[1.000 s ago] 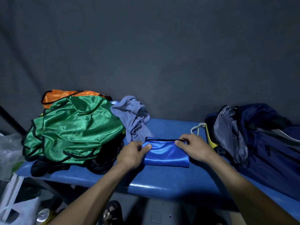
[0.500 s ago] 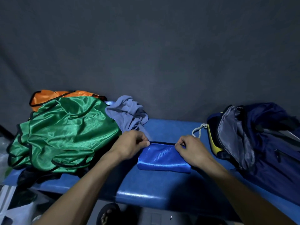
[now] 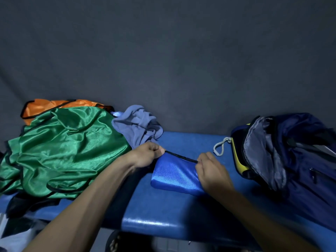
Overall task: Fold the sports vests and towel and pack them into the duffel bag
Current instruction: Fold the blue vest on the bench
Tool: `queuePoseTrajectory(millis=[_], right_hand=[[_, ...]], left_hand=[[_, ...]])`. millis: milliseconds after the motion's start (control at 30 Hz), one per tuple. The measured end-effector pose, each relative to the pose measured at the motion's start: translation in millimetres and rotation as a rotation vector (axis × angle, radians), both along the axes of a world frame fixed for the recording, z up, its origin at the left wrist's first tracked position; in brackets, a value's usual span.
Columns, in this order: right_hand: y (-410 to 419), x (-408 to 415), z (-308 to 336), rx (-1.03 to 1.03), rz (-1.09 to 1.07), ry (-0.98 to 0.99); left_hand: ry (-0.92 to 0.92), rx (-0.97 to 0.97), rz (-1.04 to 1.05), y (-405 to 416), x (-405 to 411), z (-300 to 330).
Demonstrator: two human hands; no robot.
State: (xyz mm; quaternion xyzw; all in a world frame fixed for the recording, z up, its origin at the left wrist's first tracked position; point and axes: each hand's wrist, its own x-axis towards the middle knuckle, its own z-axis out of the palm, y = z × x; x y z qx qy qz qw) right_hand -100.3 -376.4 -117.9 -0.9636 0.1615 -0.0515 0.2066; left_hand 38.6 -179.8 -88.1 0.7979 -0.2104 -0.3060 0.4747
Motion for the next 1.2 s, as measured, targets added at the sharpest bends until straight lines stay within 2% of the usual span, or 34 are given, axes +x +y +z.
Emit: queuePoseTrajectory(millis=[133, 333, 400, 467, 567, 633, 733, 833, 900, 967, 1033, 1133, 1200], right_hand=[[0.3, 1.2, -4.8, -0.069, -0.012, -0.001], [3.4, 1.1, -11.4, -0.139, -0.054, -0.101], [1.2, 0.9, -11.1, -0.096, -0.044, -0.087], [-0.3, 0.9, -11.5, -0.049, -0.044, -0.091], [-2.0, 3.2, -11.3, 0.048, -0.065, -0.073], [-4.8, 5.5, -10.3, 0.147, -0.082, -0.079], [-9.3, 8.2, -7.0, 0.255, -0.118, -0.072], [-10.1, 10.1, -4.2, 0.306, -0.14, -0.049], [-11.2, 11.8, -1.8, 0.325, -0.157, -0.033], [-11.2, 13.7, -1.2, 0.311, -0.16, -0.013], [-9.3, 15.1, -2.8, 0.231, -0.14, -0.018], [-4.1, 11.0, -4.0, -0.01, -0.113, -0.041], [-6.2, 7.2, 0.9, -0.054, -0.097, -0.007]], left_hand=[[0.19, -0.113, 0.061, -4.0, 1.1, -4.6], [0.196, -0.17, 0.067, -3.9, 5.9, -15.2], [0.168, -0.179, 0.119, -7.3, 5.1, -14.0], [0.016, -0.1, 0.115, -11.8, 6.4, -20.2], [-0.273, 0.123, 0.031, -20.0, 1.9, -27.3], [-0.365, 0.204, 0.02, -20.2, 0.8, -26.9], [-0.505, 0.21, 0.06, -17.6, -3.1, -18.2], [-0.792, 0.101, 0.042, -18.2, -18.3, -10.6], [-0.851, 0.146, -0.127, -19.6, -27.7, -17.6], [-0.877, 0.3, -0.22, -19.7, -31.4, -33.5], [-0.911, 0.348, -0.183, -20.4, -31.3, -43.2], [-0.933, 0.343, -0.132, -24.0, -30.9, -46.1], [-0.946, 0.355, -0.113, -25.2, -31.8, -47.1]])
